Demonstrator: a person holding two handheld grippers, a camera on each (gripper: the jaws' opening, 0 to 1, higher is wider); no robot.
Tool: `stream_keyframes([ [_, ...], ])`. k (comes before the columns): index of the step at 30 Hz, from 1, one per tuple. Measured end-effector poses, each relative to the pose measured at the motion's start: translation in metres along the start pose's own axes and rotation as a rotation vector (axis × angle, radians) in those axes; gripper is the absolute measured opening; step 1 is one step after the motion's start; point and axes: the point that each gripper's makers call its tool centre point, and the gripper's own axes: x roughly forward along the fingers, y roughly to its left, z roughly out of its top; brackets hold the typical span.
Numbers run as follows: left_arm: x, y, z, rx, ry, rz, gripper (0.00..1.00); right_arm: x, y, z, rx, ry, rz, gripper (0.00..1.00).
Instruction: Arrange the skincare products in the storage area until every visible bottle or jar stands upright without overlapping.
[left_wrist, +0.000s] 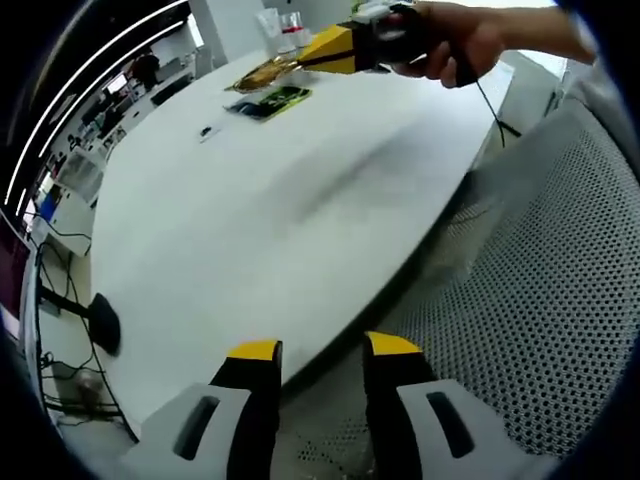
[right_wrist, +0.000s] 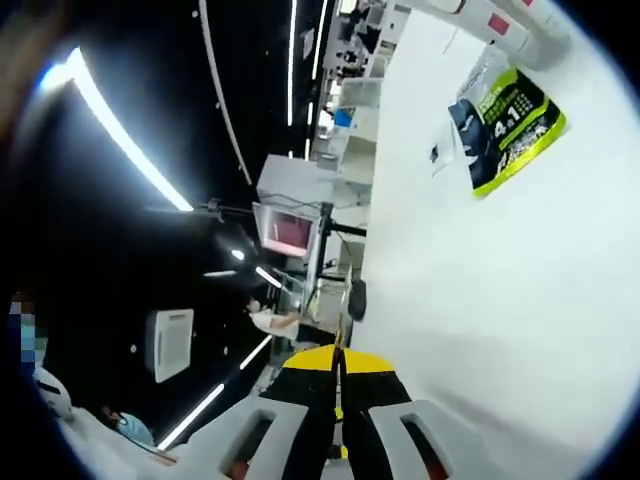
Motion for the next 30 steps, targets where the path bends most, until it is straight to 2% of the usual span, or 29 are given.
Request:
stream_keyframes([
  [3, -0.002, 0.005, 0.0, -0.011, -0.005, 0.018, 0.25, 0.006, -0.015, 0.018, -0.007, -0.02, -0.087, 0.0],
  [6, -0.002, 0.004, 0.0, -0.028, -0.009, 0.002, 0.18, 0.014, -0.019, 0.037, -0.031, -0.025, -0.112, 0.0],
  [9, -0.002, 0.003, 0.0, -0.022, -0.009, 0.004, 0.19, 0.025, -0.022, 0.055, -0.049, -0.027, -0.141, 0.0],
  [12, -0.001, 0.002, -0.003, -0.03, 0.001, -0.005, 0.18, 0.033, -0.025, 0.063, -0.065, -0.021, -0.171, 0.0],
  [19, 0.0, 0.001, -0.004, -0.027, 0.005, -0.007, 0.17, 0.052, -0.038, 0.078, -0.037, -0.036, -0.232, 0.0],
  [23, 0.0, 0.002, -0.004, -0.03, 0.004, -0.004, 0.16, 0.061, -0.055, 0.082, -0.039, -0.018, -0.3, 0.0],
  [30, -0.002, 0.003, -0.001, -0.027, -0.011, -0.001, 0.14, 0.063, -0.075, 0.088, 0.01, -0.026, -0.39, 0.0],
])
